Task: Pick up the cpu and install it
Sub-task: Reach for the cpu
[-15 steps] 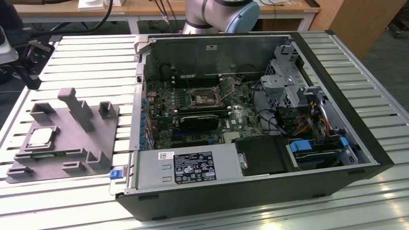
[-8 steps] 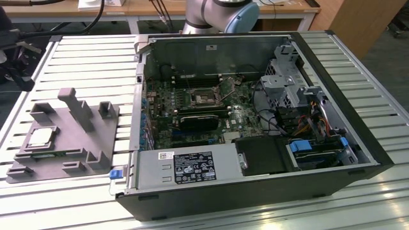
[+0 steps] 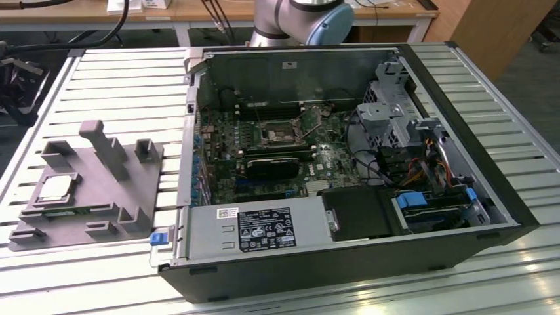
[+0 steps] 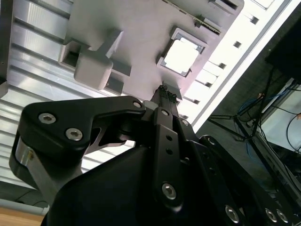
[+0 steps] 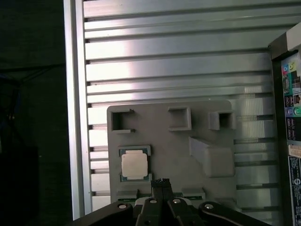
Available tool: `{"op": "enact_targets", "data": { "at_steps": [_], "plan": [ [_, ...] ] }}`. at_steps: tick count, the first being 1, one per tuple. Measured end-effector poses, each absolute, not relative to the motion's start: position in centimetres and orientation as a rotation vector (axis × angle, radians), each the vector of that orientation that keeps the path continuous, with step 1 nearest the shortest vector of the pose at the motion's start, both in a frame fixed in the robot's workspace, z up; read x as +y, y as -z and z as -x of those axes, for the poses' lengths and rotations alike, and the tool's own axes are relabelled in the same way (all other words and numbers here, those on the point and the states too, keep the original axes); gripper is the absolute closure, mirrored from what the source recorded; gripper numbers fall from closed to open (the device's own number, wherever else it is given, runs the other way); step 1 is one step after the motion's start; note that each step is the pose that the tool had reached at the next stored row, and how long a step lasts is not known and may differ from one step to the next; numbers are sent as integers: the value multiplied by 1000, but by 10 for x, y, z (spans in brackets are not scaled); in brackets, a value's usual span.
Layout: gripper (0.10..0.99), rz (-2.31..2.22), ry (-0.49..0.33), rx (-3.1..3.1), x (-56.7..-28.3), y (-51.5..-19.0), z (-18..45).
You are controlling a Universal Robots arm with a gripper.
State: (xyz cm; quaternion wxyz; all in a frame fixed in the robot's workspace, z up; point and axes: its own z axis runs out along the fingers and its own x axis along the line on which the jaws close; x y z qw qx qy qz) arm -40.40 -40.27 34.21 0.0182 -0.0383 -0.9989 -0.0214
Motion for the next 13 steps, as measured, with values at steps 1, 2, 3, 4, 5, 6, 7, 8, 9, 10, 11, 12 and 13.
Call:
{"op": "enact_targets", "data": {
  "at_steps": [1,2,3,4,5,6,7,8,9,10,11,12,13],
  "plan": [
    [980,119,66,-3102,-403,-342,406],
    [980,119,66,-3102,-403,-342,409],
    [980,119,66,-3102,-403,-341,410],
    [980,119,66,-3102,-403,-341,412],
    [980,119,66,-3102,-403,-341,413],
    [980,119,66,-3102,-403,-341,415],
    [980,119,66,-3102,-403,-341,417],
    [980,119,66,-3102,-403,-341,419],
    [980,119,66,-3102,-403,-341,421],
    [980,119,66,-3102,-403,-341,423],
    [980,119,66,-3102,-403,-340,424],
    [980,119,66,-3102,-402,-340,427],
    [980,119,67,-3102,-402,-340,429]
  ]
}}
